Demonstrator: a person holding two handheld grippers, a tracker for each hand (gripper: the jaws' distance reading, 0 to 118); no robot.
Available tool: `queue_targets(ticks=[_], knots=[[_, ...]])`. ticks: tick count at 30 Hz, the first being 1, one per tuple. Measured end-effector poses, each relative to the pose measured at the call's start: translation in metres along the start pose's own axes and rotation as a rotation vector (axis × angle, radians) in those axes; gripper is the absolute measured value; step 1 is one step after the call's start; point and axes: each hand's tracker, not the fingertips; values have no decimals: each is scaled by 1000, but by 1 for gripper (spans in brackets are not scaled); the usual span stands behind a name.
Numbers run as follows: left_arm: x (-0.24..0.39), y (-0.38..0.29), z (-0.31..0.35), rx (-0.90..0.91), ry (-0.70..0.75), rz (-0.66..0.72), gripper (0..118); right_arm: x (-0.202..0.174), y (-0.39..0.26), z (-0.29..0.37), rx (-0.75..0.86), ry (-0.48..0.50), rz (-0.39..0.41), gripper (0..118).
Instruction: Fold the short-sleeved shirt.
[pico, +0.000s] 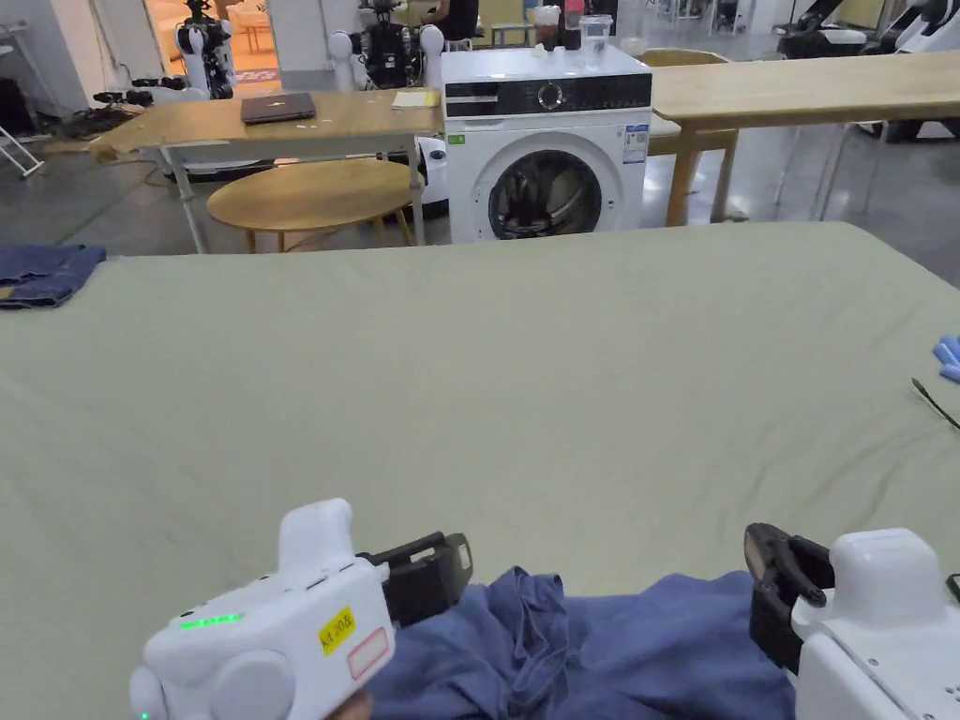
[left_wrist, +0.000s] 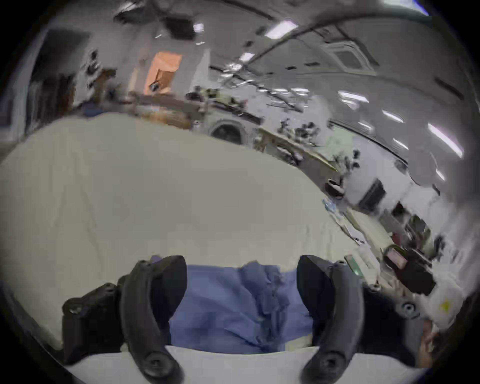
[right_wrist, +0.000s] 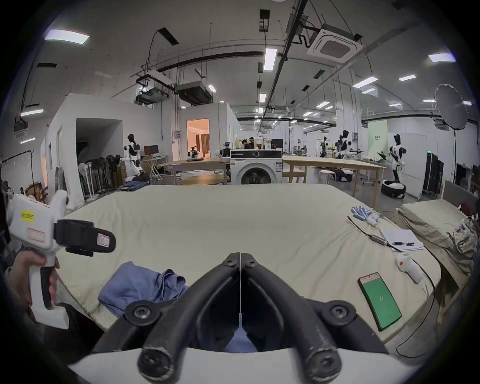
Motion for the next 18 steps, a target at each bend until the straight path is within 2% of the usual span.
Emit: queue_targets(ticks=[1,2,4,7,10,13,18], knots=[[-10,-2,-8,-47,5,6,39,0,-1,0,-3,1,-3,0],[-16,-6,-17,-103,-25,19,4,1,-1,0,-6,2,-4,0],[-14,-23,-32,-168,-40,45,2,2,-3,1,-10,3,-10,0],[1,-44,-52,-243,-93,13,2,4,-5,0,-20,-3,-8,0],[22,-65,-73,-299,-176,64,2,8,-6,0,-27,-10,-15,0],[44,-77,-86,-327,-186,4,2,12,-7,1,-31,-20,-14,0],[44,-73,-80,-296,-145,2,2,17,-9,1,-41,-33,-15,0]])
